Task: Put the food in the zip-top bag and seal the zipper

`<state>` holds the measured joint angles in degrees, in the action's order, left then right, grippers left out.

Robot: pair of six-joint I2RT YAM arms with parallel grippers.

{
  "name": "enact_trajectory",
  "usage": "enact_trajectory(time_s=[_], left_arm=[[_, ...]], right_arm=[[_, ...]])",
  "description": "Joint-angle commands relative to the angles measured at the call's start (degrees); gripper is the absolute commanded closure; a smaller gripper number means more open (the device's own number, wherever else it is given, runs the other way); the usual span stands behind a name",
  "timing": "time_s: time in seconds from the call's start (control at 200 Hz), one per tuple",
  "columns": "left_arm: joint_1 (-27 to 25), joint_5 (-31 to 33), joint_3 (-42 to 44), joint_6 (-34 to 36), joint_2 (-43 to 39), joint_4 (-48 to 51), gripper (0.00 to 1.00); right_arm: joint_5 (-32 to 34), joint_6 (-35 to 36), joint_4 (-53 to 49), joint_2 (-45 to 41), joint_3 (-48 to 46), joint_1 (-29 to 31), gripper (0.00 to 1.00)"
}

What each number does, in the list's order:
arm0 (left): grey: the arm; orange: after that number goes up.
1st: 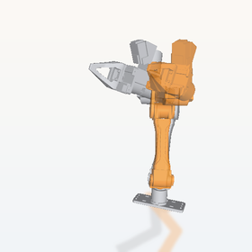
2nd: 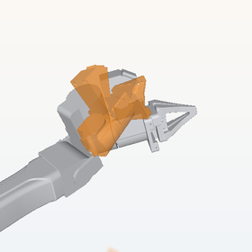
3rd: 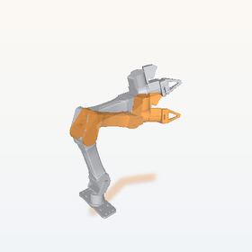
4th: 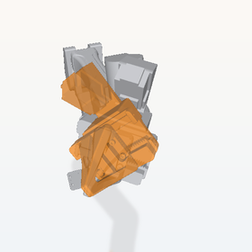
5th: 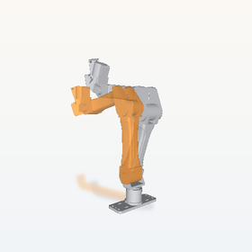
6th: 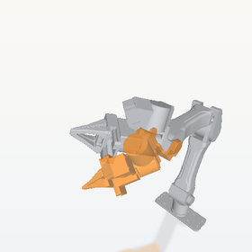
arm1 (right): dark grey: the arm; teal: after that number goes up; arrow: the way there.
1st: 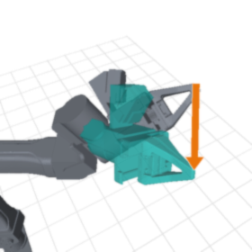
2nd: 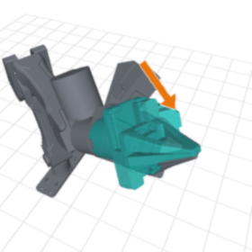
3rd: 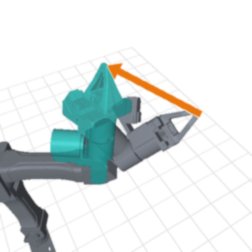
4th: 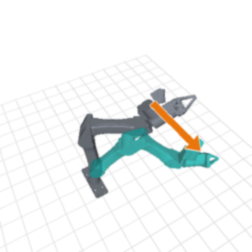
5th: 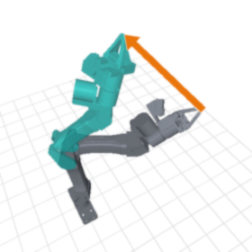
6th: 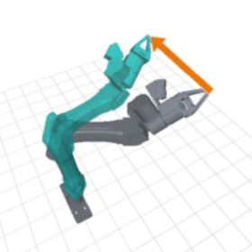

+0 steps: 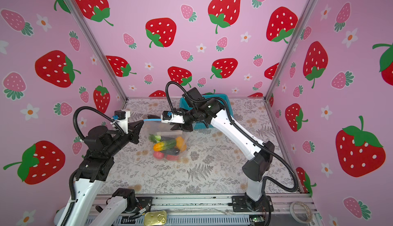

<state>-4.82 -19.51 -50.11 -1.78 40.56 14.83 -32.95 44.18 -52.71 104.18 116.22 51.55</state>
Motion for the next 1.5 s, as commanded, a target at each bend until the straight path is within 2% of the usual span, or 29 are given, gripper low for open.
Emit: enact_trajectory(time_s=[0.0, 0.05, 0.16, 0.285, 0.3, 0.345, 0.49, 0.64, 0.675, 1.165, 1.36, 1.39, 1.445, 1.465, 1.49], left_arm=[[-0.2, 0.3, 0.2, 0.3, -0.9, -2.3, 1.00], [-0.2, 0.1, 0.2, 0.2, -1.0, -2.4, 1.00], [-0.2, -0.7, 0.3, 0.1, -1.2, -2.7, 1.00], [-0.2, -2.5, 0.2, 0.2, -1.4, -2.9, 1.00], [-0.3, -2.6, 0.2, 0.2, -1.4, -2.9, 1.00], [-0.4, -2.9, 0.1, 0.1, -1.4, -3.1, 1.00], [-0.5, -3.7, 0.1, 0.0, -1.2, -3.4, 1.00], [-0.6, -3.7, -0.1, 0.2, -1.2, -3.3, 1.00], [-0.6, -3.8, -0.1, 0.1, -1.2, -3.3, 1.00], [-0.8, -3.4, -0.7, 0.6, -1.5, -2.6, 1.00], [-0.9, -2.5, -0.2, 1.4, -2.5, -1.8, 1.00], [-1.0, -1.6, 0.7, 1.2, -2.9, -2.6, 0.96], [-0.9, -0.6, 1.6, 0.4, -3.2, -3.9, 0.75], [-0.9, -0.3, 1.7, 0.3, -3.2, -3.9, 0.65], [-1.1, 0.5, 1.5, -0.4, -3.2, -3.7, 0.46]], right_arm=[[0.1, 0.7, -2.4, 0.7, 2.5, 0.4, 0.70], [0.8, 0.7, -1.8, 0.5, 2.8, 0.4, 0.67], [3.4, 0.2, 0.3, 0.2, 3.0, 0.0, 0.53], [2.8, -0.8, 1.0, 1.3, 4.7, -1.8, 0.49], [2.5, -0.7, 0.6, 1.6, 5.3, -1.8, 0.45], [1.6, -0.4, -0.5, 2.9, 6.9, -1.8, 0.43], [0.7, -0.8, -4.0, 7.7, 12.8, -1.8, 0.39], [-0.5, -0.4, -7.2, 11.3, 17.3, -1.8, 0.47], [-0.7, -0.4, -7.5, 11.6, 17.7, -1.8, 0.53], [-1.4, -0.4, -7.7, 11.0, 17.8, -1.8, 1.00], [-1.2, 0.0, -7.4, 11.0, 17.5, -1.4, 1.00], [-0.8, -0.2, -7.2, 11.0, 17.6, -1.3, 1.00], [0.2, -1.9, -6.3, 11.1, 17.5, -1.3, 1.00], [0.3, -2.5, -6.0, 11.1, 17.5, -1.3, 1.00], [0.5, -3.1, -6.1, 11.0, 17.5, -1.2, 1.00]])
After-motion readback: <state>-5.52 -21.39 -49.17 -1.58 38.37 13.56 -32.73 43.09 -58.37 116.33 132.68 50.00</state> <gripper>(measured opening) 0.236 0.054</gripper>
